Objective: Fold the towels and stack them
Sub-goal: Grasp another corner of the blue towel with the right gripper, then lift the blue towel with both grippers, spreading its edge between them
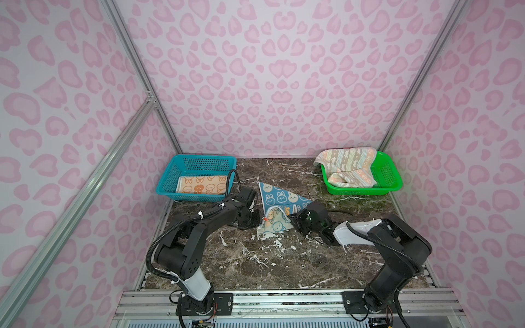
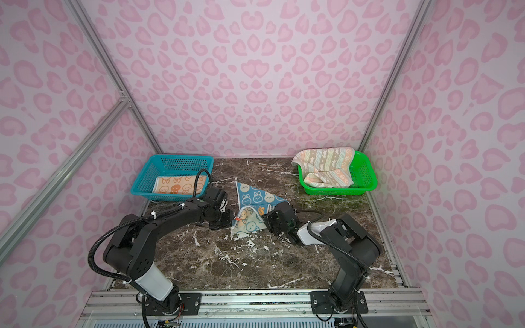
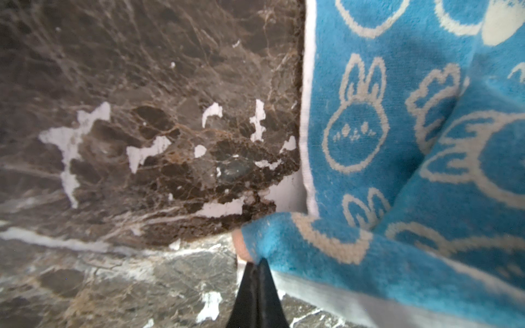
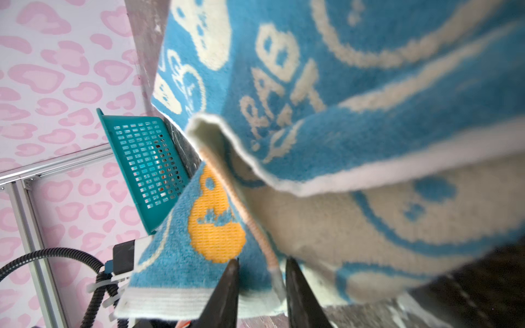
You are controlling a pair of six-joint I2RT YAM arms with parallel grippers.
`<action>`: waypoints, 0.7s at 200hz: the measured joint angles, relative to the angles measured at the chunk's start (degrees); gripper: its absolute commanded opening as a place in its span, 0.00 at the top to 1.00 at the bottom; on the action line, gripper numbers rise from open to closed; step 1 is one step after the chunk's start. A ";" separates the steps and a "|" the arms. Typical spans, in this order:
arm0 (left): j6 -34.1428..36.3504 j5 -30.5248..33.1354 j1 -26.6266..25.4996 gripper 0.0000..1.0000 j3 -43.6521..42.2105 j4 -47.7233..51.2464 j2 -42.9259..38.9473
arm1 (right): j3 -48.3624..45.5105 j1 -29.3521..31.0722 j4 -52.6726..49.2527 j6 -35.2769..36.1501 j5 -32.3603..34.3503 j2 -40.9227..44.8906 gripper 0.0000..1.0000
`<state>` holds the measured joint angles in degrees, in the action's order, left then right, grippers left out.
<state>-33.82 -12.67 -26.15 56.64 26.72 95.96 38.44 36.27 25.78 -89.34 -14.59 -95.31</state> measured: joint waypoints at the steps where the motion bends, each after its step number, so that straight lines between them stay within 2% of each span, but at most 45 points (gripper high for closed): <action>1: 0.00 0.00 0.00 0.96 0.00 0.00 0.00 | 0.15 -0.02 -0.24 0.28 0.09 0.24 0.78; 26: 0.02 0.00 0.00 0.96 0.09 0.04 -0.20 | 2.12 -1.09 -5.22 5.57 1.53 4.42 1.00; 88: 1.29 -0.24 0.07 0.97 1.99 0.02 -3.89 | 7.41 -6.54 -17.51 21.18 2.47 9.64 1.00; 116: 2.84 -0.33 0.37 0.96 3.98 0.66 -5.99 | 15.50 -9.09 -25.97 32.89 -0.35 9.99 1.00; 140: 5.97 -0.44 1.11 0.96 9.44 1.99 -8.33 | 25.46 -12.07 -34.69 44.37 -3.39 9.42 1.00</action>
<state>-27.86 -13.10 -25.04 66.08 28.71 87.64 63.90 24.21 -8.91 -44.97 -17.98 -85.89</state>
